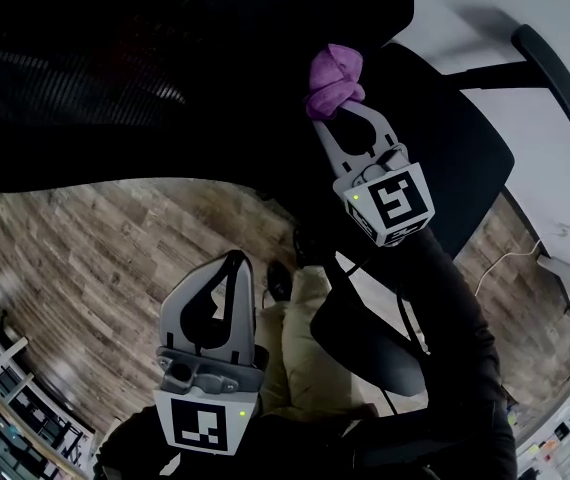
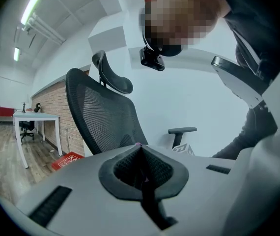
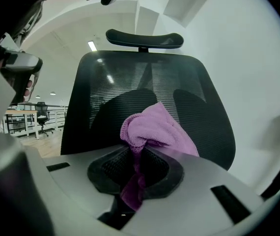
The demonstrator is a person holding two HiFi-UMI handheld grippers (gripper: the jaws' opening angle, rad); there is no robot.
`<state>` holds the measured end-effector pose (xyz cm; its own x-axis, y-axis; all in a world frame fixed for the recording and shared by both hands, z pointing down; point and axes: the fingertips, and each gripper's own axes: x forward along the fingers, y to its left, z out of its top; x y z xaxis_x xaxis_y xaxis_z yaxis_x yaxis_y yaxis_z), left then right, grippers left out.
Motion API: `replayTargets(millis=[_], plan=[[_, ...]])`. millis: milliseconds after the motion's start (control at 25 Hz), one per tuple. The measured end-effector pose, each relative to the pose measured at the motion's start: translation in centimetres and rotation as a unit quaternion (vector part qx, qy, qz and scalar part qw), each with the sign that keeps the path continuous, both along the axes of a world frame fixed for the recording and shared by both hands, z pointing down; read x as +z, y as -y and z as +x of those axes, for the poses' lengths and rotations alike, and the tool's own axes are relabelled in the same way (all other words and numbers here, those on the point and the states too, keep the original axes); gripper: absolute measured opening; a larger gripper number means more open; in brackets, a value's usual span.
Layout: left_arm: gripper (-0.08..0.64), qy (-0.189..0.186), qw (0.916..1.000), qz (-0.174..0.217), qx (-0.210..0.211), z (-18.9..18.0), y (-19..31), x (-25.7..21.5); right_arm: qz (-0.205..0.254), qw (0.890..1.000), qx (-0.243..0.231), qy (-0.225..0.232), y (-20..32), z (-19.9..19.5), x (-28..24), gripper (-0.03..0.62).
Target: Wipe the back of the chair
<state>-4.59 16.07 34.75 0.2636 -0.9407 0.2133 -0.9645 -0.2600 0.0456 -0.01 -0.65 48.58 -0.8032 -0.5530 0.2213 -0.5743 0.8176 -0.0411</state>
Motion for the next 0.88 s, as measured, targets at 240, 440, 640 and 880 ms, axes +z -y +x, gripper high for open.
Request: replayTargets(millis=[240, 440, 640, 880], plan=[[0.009, 0.0, 1.0, 0.0, -0.004, 0.2, -0.9, 0.0, 0.001, 0.999, -0.032, 0.001, -2.5, -1.1, -0.2, 0.044], [0.009, 0.001, 1.0, 0.004, -0.007, 0.5, -1.3, -0.1, 0.013, 0.997, -0.074, 0.01, -4.6, -2.3, -0.8, 0.044], [0.009, 0.001, 0.9999, 0.006, -0.012, 0.5, -2.1, 0.1, 0.02, 0.994, -0.105, 0.015, -6.6, -3.2, -1.0, 0.044], [0.009, 0.0, 0.9998, 0.006, -0.019, 0.4, -3.1, 0.1, 0.046, 0.986, -0.159, 0.012, -9.5, -4.8, -1.7, 0.044]])
